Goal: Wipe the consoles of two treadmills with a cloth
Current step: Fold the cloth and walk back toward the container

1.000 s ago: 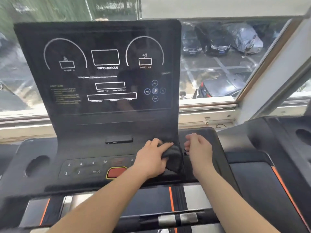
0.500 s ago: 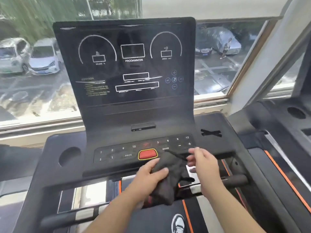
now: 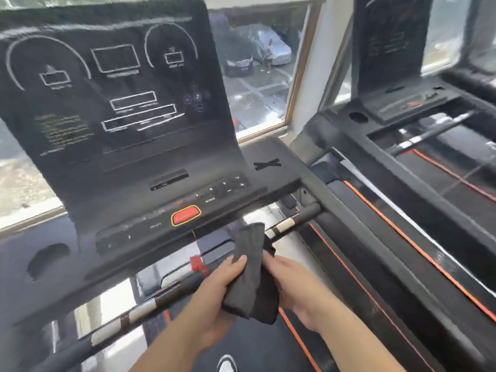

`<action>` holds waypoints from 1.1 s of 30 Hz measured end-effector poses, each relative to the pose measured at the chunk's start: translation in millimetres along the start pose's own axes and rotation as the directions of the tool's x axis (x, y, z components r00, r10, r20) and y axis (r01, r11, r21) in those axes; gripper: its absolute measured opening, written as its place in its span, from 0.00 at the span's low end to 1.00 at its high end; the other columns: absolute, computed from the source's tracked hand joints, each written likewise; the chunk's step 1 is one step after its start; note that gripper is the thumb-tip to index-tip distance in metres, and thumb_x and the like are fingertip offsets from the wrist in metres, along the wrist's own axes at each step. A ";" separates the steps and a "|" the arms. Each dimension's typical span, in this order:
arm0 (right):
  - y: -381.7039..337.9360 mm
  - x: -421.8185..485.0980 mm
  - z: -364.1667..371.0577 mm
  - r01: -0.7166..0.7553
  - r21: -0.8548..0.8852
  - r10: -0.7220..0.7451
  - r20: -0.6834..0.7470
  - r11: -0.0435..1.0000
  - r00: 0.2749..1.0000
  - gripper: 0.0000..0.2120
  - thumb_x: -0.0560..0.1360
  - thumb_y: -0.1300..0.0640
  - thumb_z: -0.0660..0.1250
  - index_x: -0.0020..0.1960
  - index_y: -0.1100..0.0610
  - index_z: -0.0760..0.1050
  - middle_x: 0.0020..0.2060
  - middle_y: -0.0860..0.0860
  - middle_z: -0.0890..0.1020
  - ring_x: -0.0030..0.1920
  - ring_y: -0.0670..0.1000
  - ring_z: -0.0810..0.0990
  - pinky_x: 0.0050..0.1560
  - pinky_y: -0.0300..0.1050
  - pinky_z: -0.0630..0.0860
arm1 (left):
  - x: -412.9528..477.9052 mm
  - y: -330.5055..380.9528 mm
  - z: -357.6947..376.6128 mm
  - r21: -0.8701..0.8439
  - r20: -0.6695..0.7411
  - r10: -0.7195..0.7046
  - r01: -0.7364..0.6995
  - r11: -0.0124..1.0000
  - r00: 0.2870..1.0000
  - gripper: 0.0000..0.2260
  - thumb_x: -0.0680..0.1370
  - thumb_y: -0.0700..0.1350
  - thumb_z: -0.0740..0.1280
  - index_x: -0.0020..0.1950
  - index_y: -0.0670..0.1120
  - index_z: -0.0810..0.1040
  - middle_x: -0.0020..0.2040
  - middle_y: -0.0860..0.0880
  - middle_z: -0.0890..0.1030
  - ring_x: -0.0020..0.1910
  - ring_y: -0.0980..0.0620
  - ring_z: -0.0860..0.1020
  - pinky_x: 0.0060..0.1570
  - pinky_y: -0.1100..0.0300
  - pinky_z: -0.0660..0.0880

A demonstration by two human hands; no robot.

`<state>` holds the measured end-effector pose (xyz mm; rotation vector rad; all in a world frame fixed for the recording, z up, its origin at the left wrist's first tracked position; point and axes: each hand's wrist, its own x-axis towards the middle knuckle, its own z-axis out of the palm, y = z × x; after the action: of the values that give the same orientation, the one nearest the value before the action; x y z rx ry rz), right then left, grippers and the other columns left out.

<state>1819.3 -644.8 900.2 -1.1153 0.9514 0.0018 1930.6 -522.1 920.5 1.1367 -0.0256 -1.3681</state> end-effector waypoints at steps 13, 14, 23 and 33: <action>238.3 -268.8 -194.7 0.305 0.494 0.196 -0.729 0.814 0.656 0.09 0.79 0.53 0.74 0.59 0.50 0.82 0.49 0.46 0.91 0.48 0.46 0.89 0.45 0.44 0.83 | -26.6 -262.1 225.8 0.850 0.291 -0.479 0.006 0.527 0.828 0.18 0.87 0.53 0.60 0.53 0.46 0.86 0.52 0.49 0.88 0.50 0.56 0.85 0.54 0.57 0.77; 260.9 -298.2 -203.8 0.336 0.518 0.230 -0.751 0.786 0.619 0.10 0.79 0.53 0.73 0.60 0.51 0.82 0.49 0.46 0.91 0.49 0.46 0.89 0.44 0.42 0.82 | -40.1 -289.5 245.7 0.855 0.320 -0.544 0.011 0.518 0.775 0.19 0.87 0.55 0.58 0.57 0.48 0.87 0.55 0.50 0.88 0.54 0.56 0.85 0.57 0.55 0.77; 424.9 -500.0 -216.1 0.618 0.567 0.449 -0.820 0.545 0.355 0.29 0.74 0.37 0.73 0.64 0.58 0.78 0.53 0.58 0.88 0.48 0.57 0.87 0.40 0.51 0.85 | -158.6 -495.3 351.9 0.914 0.353 -0.900 -0.299 0.273 0.258 0.19 0.72 0.47 0.81 0.62 0.49 0.84 0.57 0.46 0.88 0.59 0.45 0.85 0.60 0.47 0.81; 529.0 -576.0 -203.7 0.919 0.348 0.643 -0.750 0.184 0.155 0.31 0.78 0.46 0.75 0.71 0.66 0.73 0.64 0.62 0.85 0.65 0.63 0.84 0.65 0.68 0.80 | -212.1 -642.4 416.0 0.920 0.105 -0.991 -0.386 0.066 0.079 0.13 0.81 0.51 0.71 0.63 0.47 0.85 0.60 0.41 0.86 0.62 0.39 0.84 0.66 0.35 0.76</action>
<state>1094.7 -290.3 851.2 0.4297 1.4907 -1.8129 1141.1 -482.1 844.1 0.9021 -2.0499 -2.8244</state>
